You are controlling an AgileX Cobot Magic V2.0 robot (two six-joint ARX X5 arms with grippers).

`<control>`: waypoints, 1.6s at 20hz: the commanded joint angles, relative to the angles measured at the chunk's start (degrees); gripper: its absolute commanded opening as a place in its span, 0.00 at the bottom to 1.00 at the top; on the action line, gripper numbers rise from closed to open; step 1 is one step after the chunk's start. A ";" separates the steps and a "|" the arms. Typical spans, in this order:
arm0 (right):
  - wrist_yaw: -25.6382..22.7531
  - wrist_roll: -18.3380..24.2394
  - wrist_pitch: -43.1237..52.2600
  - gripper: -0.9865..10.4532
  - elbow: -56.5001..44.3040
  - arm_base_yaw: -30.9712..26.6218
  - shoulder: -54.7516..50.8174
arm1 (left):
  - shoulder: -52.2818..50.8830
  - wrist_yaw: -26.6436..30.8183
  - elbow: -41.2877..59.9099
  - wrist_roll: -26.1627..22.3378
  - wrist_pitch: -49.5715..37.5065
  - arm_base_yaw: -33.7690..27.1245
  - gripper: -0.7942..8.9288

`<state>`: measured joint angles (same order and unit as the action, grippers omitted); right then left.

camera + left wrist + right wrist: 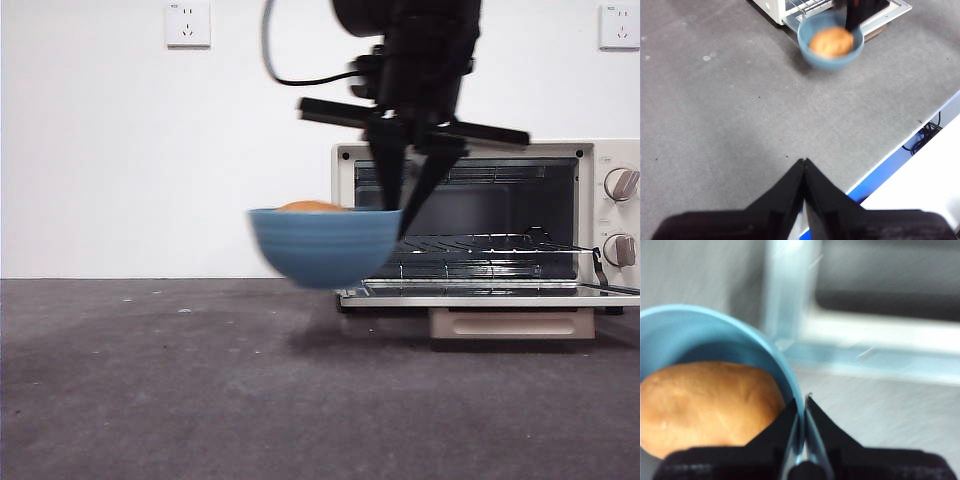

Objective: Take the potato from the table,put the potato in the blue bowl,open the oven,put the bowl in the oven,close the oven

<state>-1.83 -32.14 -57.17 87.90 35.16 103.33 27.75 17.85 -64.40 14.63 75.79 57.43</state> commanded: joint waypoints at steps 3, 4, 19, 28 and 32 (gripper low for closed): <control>3.69 0.11 -1.57 0.08 1.46 -8.52 0.28 | -0.24 0.24 0.28 0.22 -0.33 -0.07 0.08; 4.96 -0.52 -1.51 0.08 1.90 -10.45 0.28 | -0.24 0.50 0.28 0.22 -0.33 -0.07 0.08; 4.63 -20.87 4.74 0.08 3.61 -25.29 0.33 | -0.15 4.72 0.28 0.20 -0.35 -0.07 0.08; -0.66 -25.86 5.55 0.08 3.61 -25.55 1.73 | -0.11 4.72 0.28 0.20 -0.35 -0.07 0.08; -0.44 -25.92 7.61 0.08 3.61 -25.55 3.21 | -0.11 4.66 0.28 0.22 -0.33 -0.07 0.08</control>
<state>-2.04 -57.49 -49.41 91.42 9.67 105.54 27.75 22.35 -64.38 14.63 75.79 57.43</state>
